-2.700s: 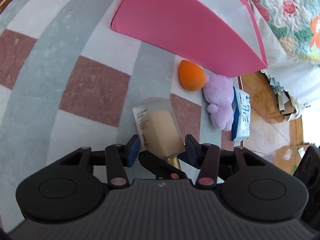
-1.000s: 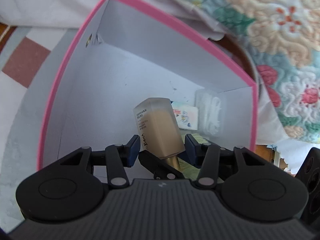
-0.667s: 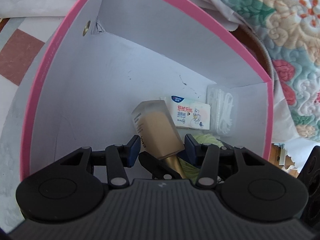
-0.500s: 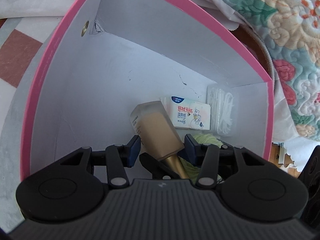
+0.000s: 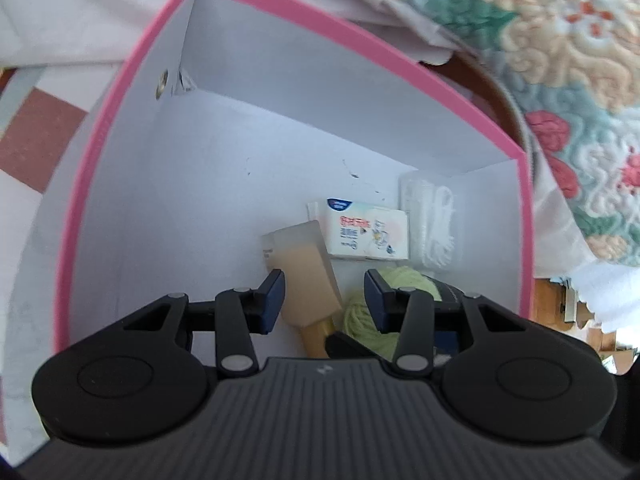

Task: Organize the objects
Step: 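Carry the foundation bottle into the pink box and release it, then withdraw both grippers from the box toward the purple plush toy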

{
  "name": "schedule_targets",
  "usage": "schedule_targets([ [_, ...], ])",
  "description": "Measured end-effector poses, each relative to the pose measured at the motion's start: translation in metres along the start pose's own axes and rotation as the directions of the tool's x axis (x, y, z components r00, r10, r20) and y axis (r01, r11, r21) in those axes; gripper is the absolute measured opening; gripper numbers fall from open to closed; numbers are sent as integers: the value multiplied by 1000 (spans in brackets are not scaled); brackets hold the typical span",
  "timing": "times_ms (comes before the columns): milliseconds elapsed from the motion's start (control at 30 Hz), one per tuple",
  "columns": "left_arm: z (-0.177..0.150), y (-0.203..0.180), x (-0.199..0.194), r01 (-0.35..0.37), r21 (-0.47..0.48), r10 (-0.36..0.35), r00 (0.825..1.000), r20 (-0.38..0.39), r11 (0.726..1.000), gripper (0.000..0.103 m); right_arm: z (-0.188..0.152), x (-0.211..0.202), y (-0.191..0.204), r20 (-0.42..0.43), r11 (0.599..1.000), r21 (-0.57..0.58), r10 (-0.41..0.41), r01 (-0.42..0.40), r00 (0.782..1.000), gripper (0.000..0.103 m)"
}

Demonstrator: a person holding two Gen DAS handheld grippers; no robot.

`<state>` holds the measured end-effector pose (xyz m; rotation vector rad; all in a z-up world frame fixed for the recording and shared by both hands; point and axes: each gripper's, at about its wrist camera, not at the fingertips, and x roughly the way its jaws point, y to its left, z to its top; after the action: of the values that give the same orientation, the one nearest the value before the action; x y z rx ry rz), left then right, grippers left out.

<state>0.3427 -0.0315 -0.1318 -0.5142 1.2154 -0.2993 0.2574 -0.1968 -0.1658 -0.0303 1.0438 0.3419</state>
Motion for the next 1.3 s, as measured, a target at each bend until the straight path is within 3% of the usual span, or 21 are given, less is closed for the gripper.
schedule_targets([
  [200,-8,-16,-44,-31,80,29,999,25,996,46,-9,-55,16,89,999,-29,-19,22,996,49],
  [333,-20,-28,-77,-57,123,52,998,46,991,54,-17,-92,28,140,999,-42,-13,19,990,50],
  [533,-42,-43,-129,-85,201,76,996,50,976,58,-17,-138,44,146,997,-75,-2,13,989,50],
  [733,-68,-66,-179,-111,274,91,992,88,955,62,-27,-184,61,162,994,-106,-3,21,987,53],
  [900,-97,-86,-216,-128,376,92,989,113,918,64,-41,-220,75,182,992,-123,24,-2,983,56],
  [1067,-124,-98,-238,-133,423,86,988,129,896,65,-55,-248,89,197,983,-181,9,27,980,64],
  [1300,-151,-93,-243,-108,397,64,990,122,911,68,-88,-265,92,198,978,-205,11,31,980,72],
])
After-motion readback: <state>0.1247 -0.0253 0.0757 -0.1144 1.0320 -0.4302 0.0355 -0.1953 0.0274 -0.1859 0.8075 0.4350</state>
